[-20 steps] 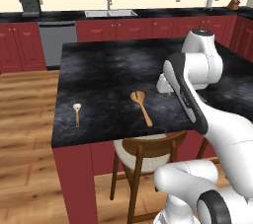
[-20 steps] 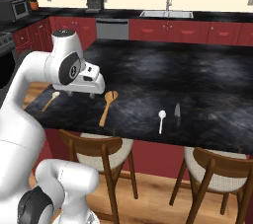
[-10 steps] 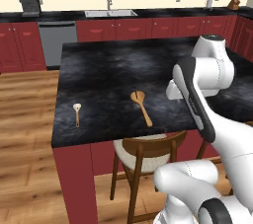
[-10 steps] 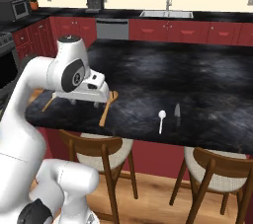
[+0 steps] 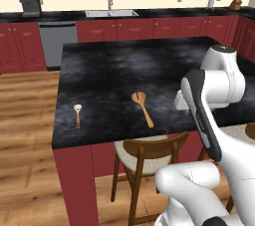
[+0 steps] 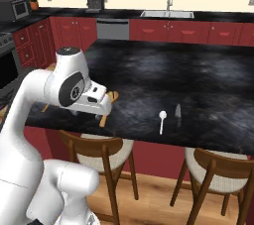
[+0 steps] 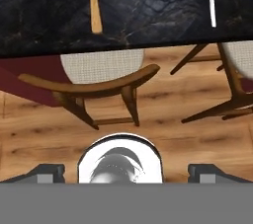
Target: Pick up the metallic utensils from the counter and place them in the open drawer. Make sure not to pick up any wooden utensils.
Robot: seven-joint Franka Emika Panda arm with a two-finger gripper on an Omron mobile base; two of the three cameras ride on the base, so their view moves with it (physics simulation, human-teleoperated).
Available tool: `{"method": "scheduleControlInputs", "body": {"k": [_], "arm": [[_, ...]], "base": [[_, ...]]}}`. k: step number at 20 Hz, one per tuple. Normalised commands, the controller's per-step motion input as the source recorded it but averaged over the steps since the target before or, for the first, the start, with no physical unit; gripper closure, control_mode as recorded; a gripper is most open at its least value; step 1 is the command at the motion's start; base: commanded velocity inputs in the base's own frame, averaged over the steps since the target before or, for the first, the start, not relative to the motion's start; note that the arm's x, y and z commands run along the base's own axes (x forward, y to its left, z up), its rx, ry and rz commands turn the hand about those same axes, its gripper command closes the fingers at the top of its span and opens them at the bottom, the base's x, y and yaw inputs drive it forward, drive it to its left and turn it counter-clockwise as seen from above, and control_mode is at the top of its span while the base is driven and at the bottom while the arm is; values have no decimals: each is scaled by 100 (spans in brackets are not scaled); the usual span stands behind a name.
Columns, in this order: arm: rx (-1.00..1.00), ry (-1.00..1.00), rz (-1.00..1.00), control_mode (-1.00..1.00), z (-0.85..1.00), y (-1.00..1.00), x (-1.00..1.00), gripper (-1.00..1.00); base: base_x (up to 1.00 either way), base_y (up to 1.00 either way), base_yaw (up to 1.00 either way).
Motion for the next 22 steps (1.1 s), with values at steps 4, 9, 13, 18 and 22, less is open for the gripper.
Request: {"method": "scheduleControlInputs", "body": {"k": [4,9,13,18,22], "arm": [[-2,15,0,-100,-39,-76,30,-100],[0,18,0,-100,-49,-61,62,-100],[0,15,0,-100,-47,-41,85,-100],[0,12,0,-100,-42,-43,68,-100],[0,5,0,-100,-32,-44,53,-100]], "base": [[0,0,0],[0,0,0],[0,0,0],[0,0,0],[0,0,0]]}}
